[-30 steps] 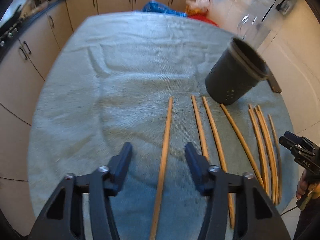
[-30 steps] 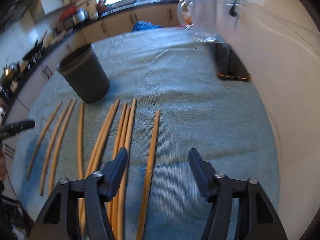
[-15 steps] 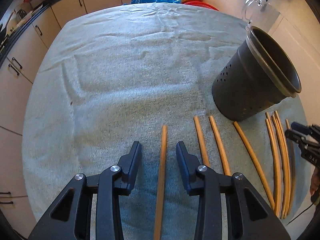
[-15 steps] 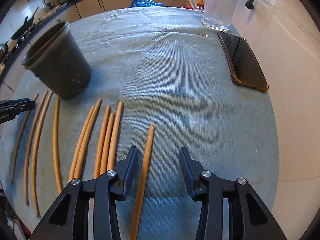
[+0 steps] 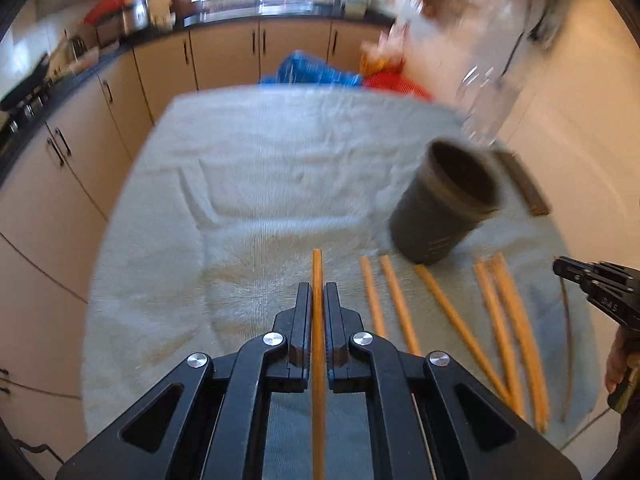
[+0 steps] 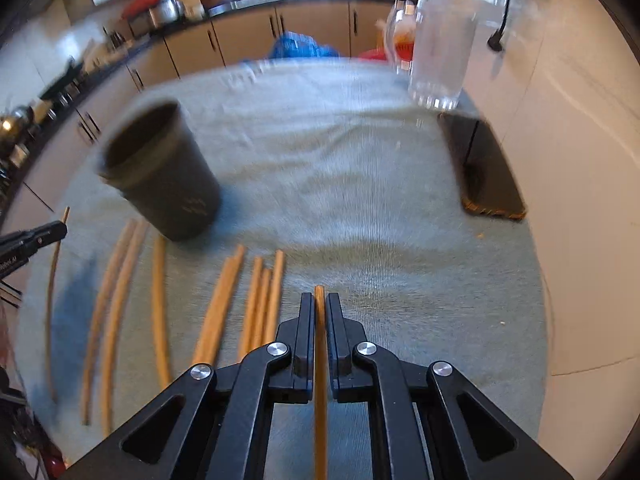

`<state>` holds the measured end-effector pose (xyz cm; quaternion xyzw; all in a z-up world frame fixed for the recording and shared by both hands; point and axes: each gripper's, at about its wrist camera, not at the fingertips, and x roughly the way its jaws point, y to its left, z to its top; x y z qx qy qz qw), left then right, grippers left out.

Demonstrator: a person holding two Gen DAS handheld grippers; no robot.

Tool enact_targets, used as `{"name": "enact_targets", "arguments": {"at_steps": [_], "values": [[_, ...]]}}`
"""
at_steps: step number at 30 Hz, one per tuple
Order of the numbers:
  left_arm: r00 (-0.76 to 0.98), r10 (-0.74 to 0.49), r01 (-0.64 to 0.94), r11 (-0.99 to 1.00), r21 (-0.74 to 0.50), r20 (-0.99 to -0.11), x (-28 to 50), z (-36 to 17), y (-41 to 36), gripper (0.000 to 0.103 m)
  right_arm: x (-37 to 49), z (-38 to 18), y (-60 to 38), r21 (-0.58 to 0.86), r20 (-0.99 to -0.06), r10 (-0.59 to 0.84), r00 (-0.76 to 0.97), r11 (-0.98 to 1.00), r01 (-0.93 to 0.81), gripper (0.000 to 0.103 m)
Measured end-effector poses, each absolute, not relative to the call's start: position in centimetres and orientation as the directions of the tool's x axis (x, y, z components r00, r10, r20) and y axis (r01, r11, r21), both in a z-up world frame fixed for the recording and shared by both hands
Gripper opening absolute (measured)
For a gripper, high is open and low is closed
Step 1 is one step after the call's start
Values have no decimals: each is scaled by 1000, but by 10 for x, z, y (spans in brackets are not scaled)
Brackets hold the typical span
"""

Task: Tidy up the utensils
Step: 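Lift the held chopsticks with both tools and carry them over the black cup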

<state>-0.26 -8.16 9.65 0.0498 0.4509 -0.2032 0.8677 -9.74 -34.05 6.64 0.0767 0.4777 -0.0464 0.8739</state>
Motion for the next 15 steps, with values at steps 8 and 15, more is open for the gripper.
{"name": "enact_targets", "arguments": {"at_steps": [8,15], "values": [[665,-386,414,903,-114,-639,-91,164,-56,5,-174,140,-320,93,-677,-26,736,988,120,6],[750,-381,418,907,-59,-540,-154,181,-53,5,-233,172,-300,71,-567,-50,822,991,110,6]]}}
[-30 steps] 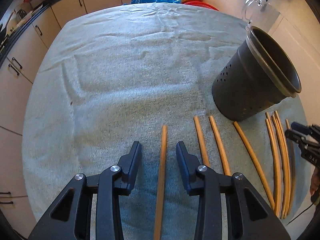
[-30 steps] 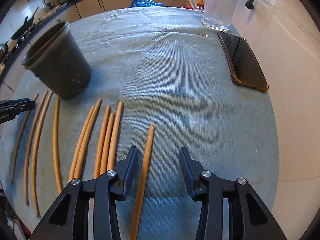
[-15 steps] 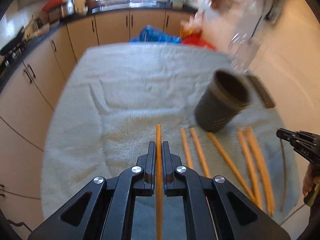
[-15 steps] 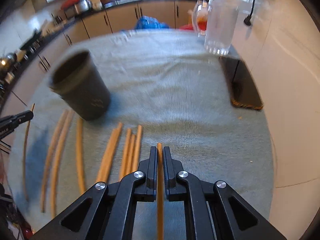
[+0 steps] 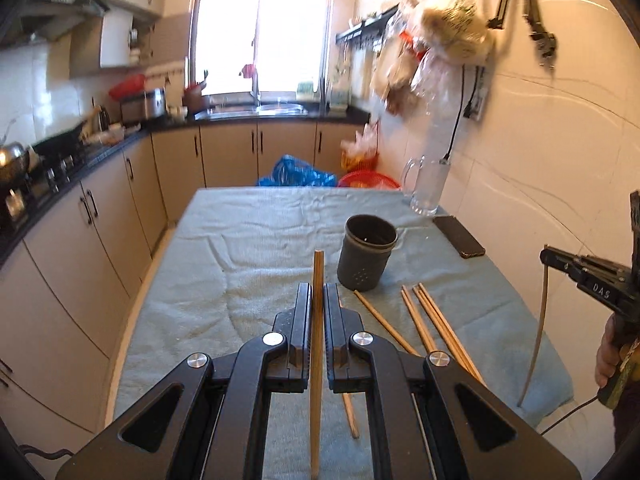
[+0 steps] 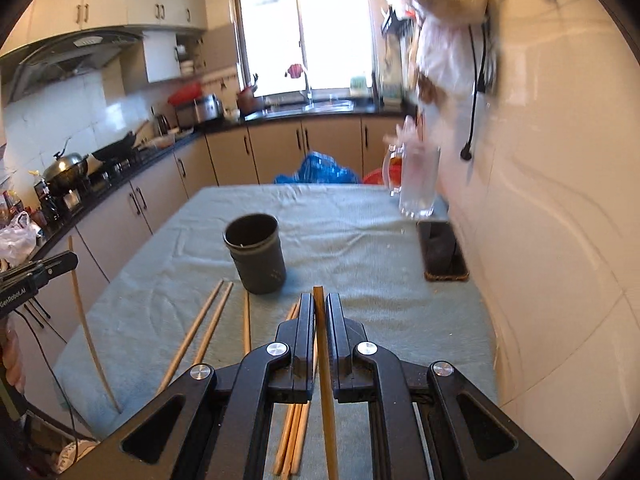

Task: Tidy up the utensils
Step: 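Lift the held chopsticks with both tools and carry them over the black cup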

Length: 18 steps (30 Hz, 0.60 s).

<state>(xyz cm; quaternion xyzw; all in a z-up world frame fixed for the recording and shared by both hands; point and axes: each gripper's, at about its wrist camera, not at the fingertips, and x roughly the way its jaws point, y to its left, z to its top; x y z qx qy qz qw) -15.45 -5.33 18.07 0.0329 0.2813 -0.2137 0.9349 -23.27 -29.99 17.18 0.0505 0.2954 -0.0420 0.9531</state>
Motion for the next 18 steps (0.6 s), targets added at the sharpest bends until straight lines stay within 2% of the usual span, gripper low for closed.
{"name": "enact_targets", "arguments": {"at_steps": [5,9,18], "values": [[784,-382,412,910,-50,-490,-181,189,-52,5,-258,184,-295,66,-523,-54,851,992,103,6],[781,-408,418,904,-89,-473,-186,196,-52,5,-268,193,-298,81,-500,-49,865,991,103,6],[789,-459,452,884,-120,-408,-164,231,-68,5,-255,227,-303,88,-428,-43,903,992,89,6]]}}
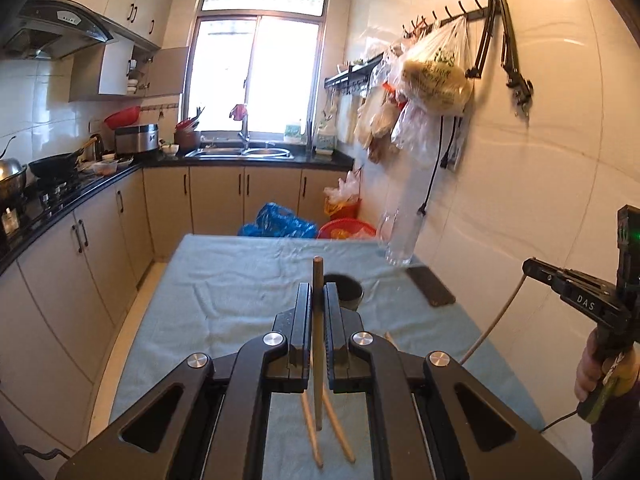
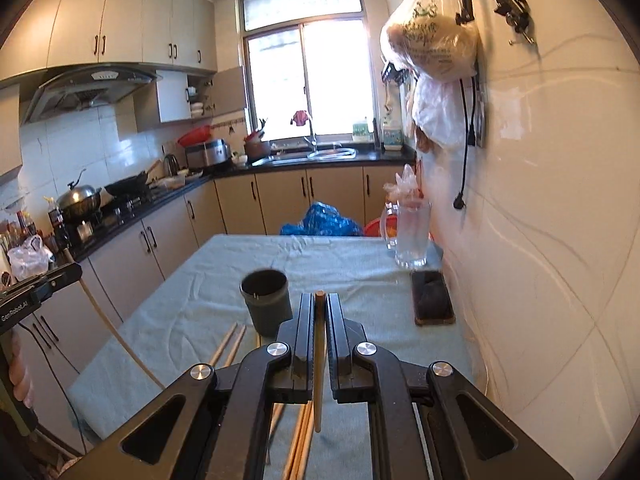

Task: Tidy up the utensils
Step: 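Lift the held chopsticks with both tools and carry them over the black cup, then open both tools to drop the chopsticks into the black cup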

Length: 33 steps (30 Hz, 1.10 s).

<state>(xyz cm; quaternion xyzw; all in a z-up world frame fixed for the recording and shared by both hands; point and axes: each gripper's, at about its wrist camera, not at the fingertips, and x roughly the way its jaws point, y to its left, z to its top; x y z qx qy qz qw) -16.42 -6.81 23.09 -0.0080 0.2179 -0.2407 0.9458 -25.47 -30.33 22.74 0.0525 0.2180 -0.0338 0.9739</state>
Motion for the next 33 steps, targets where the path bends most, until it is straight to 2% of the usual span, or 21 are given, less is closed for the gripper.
{"name": "enact_targets", "arguments": {"at_steps": [7,12,21,24,28,33], "values": [[795,-479,458,876,-149,-373,-114,261,-90,5,-218,266,-301,81,-360,-17,933,996,49,6],[788,-498,451,867,-213,-362,-76,277,-104,5,-173,286,-296,140,-337,43,941,990,5,6],[797,-503,441,863,-248,-334,-11,289,-139,5,-101,287,-293,241,-309,91,947,970,-15,6],[794,-485,426,874,-235,-366,13,274,-156,5,-76,275,-295,251,-335,86,938,968,1,6],[761,-463,400,886,-233,-454,42,240,-171,5,-43,242,-301,249,-427,77,901,968,35,6],[733,-442,379,897,-229,-517,57,214,-174,5,-18,199,-317,274,-521,80,850,959,78,6]]}}
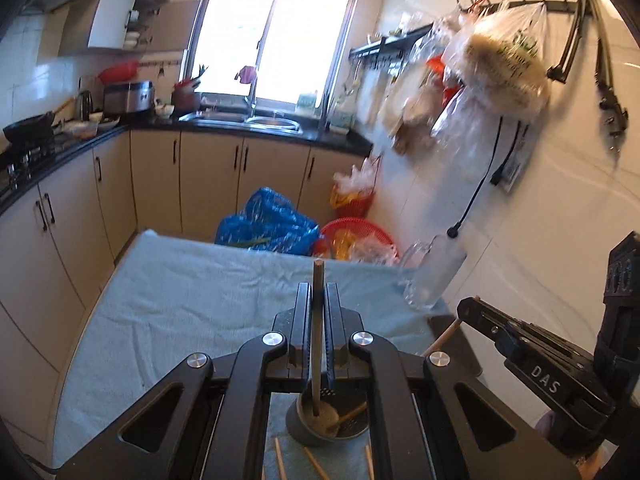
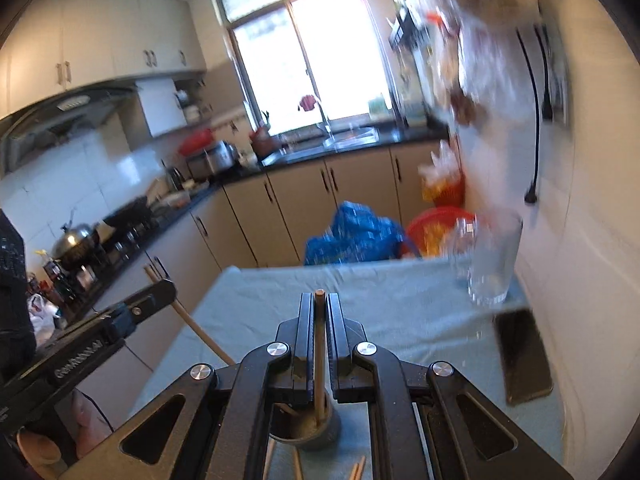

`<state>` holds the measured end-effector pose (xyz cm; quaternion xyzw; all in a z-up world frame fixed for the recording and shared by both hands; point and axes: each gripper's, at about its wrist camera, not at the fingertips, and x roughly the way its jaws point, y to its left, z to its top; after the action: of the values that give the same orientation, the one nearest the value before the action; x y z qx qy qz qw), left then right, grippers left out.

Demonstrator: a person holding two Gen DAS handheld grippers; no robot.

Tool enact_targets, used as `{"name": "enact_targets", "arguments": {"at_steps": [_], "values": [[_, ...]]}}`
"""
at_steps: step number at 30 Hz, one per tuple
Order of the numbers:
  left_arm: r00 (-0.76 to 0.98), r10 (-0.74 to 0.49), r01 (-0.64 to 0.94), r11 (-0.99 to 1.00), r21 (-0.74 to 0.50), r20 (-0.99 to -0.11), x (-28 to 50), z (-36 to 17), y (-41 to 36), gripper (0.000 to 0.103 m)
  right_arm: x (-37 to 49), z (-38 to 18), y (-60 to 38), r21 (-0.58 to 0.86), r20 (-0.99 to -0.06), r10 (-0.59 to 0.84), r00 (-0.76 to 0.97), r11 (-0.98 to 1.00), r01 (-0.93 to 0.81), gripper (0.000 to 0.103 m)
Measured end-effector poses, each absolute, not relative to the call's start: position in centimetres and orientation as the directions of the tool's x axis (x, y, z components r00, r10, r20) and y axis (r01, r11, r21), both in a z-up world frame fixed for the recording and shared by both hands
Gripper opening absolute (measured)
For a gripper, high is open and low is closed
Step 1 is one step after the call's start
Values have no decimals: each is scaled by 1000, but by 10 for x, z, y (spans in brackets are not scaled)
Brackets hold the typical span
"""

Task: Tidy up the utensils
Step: 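Open both tools to drop the chopsticks into the black cup, then move both tools back to the table and close each on a chopstick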

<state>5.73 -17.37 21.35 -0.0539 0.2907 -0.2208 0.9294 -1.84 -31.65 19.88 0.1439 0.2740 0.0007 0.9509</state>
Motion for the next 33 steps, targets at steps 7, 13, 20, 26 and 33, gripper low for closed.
{"name": "enact_targets", "arguments": {"at_steps": [7,13,20,26,33], "values": [[767,-429,366,903,-225,-477,43,222,-159,44,-14,187,-336,300,-542,71,837,947,113,24],[802,-428,377,904,-203,-418,8,248,-138,49,-31,207,-333,274,-518,34,854,953,128,46],[827,-425,381,905,-190,-368,-48,269,-97,59,-76,237,-329,241,-494,9,869,962,127,54],[812,-414,367,910,-192,-412,-88,235,-65,66,-124,221,-329,166,-587,13,810,981,105,69],[645,-406,359,909,-212,-648,-75,128,-73,59,-146,101,-334,157,-804,82,589,985,77,54]]}}
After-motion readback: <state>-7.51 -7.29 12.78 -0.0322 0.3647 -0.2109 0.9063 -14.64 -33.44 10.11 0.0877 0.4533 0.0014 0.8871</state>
